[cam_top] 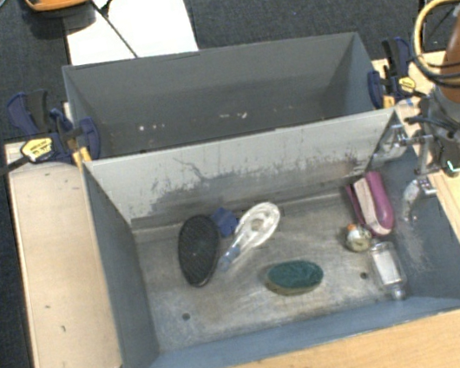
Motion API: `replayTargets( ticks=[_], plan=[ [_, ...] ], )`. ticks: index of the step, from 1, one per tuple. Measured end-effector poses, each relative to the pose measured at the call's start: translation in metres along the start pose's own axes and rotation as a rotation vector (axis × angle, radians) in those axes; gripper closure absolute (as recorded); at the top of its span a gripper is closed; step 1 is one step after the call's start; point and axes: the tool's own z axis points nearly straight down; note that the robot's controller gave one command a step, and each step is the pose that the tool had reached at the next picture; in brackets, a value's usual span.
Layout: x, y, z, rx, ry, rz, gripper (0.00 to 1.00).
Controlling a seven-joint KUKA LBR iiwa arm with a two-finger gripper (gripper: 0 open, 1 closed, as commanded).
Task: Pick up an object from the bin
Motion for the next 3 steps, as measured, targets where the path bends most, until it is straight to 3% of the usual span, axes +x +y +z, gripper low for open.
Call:
replayTargets(
  ticks=[1,2,3],
  plan=[
    [-0.033,0.094,0.047,-0.002,-0.004,-0.436,0.0],
    [0.009,0.16,0.125,-0.005,0.003,-0.466,0.0],
    [0.007,0.219,0.158,-0.001,0.001,-0.245,0.0]
  ],
)
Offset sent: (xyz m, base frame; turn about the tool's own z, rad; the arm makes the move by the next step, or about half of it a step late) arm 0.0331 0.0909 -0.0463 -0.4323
